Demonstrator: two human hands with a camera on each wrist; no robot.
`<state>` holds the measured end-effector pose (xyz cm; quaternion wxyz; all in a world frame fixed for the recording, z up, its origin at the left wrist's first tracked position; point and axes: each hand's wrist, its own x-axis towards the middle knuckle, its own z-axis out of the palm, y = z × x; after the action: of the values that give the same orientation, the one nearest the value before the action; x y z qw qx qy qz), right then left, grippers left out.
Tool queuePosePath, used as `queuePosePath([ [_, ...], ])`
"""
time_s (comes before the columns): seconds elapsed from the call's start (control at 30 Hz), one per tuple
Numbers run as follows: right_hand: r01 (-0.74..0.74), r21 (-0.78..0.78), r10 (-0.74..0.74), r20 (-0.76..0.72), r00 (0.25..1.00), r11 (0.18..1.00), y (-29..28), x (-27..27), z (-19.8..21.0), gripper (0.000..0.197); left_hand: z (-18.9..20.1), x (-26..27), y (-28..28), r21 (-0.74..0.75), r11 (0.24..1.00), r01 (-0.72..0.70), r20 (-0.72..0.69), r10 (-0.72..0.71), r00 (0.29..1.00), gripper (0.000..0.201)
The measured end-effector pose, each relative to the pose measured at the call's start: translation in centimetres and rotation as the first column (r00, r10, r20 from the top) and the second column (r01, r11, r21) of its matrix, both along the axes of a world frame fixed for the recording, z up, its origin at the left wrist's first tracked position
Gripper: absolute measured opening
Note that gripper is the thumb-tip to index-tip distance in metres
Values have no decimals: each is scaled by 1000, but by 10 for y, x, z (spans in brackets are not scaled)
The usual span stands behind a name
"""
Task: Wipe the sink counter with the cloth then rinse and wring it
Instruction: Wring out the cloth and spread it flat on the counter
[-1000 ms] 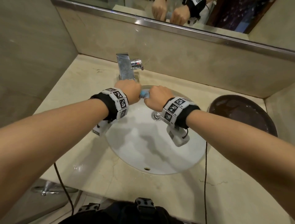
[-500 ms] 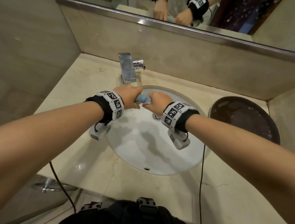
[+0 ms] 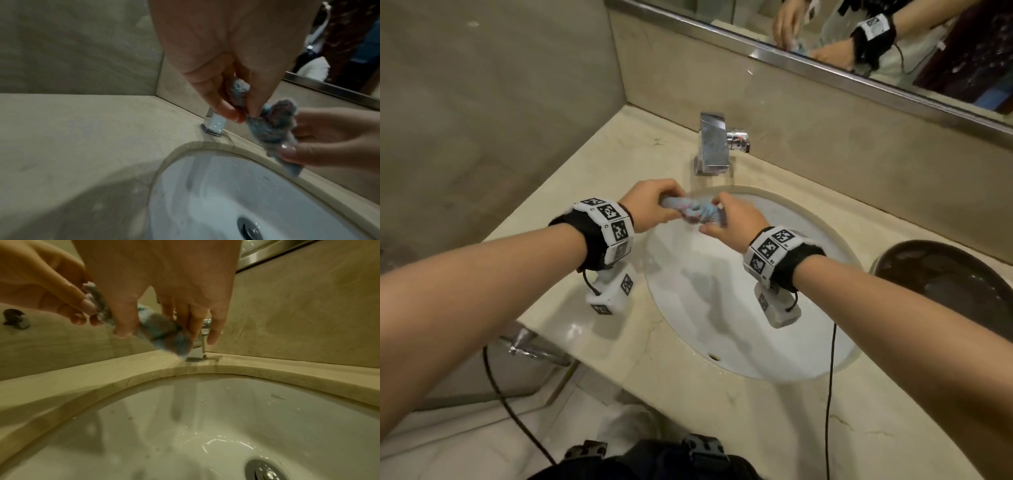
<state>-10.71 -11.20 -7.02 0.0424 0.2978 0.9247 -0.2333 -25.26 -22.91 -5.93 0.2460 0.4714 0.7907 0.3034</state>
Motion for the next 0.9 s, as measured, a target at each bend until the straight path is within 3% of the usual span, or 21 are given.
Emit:
queuePosePath([
  [0.1, -112, 58, 118, -116, 986, 992, -18, -8, 3, 48, -1, -10, -14, 21, 995, -93, 116, 90, 989, 22],
  [0.2, -173, 109, 189, -165, 968, 979, -35, -25, 9, 27, 0, -19, -30, 44, 986, -160, 167, 150, 974, 20],
  [0.3, -132, 60, 143, -271, 952, 989, -46, -43, 19, 19, 6, -30, -49, 23, 965, -261, 124, 256, 959, 21],
  [0.5, -111, -132, 34, -483, 875, 985, -69, -80, 35, 15, 11, -53, -84, -153, 899, -411, -39, 410, 911, 52],
  [0.63, -113, -216, -23, -542, 840, 970, -78, -100, 44, 16, 6, -68, -107, -333, 835, -437, -36, 452, 891, 43],
  [0.73, -147, -259, -33, -584, 811, 955, -77, -115, 48, 15, 10, -84, -117, -185, 893, -411, -30, 413, 910, 27],
  [0.8, -200, -297, -12, -585, 811, 934, -80, -125, 53, 15, 17, -85, -120, -45, 945, -324, 130, 327, 936, 28],
  [0.9, -283, -374, 18, -575, 818, 883, -88, -137, 64, 16, 31, -86, -119, 154, 938, -309, 277, 259, 925, 32],
])
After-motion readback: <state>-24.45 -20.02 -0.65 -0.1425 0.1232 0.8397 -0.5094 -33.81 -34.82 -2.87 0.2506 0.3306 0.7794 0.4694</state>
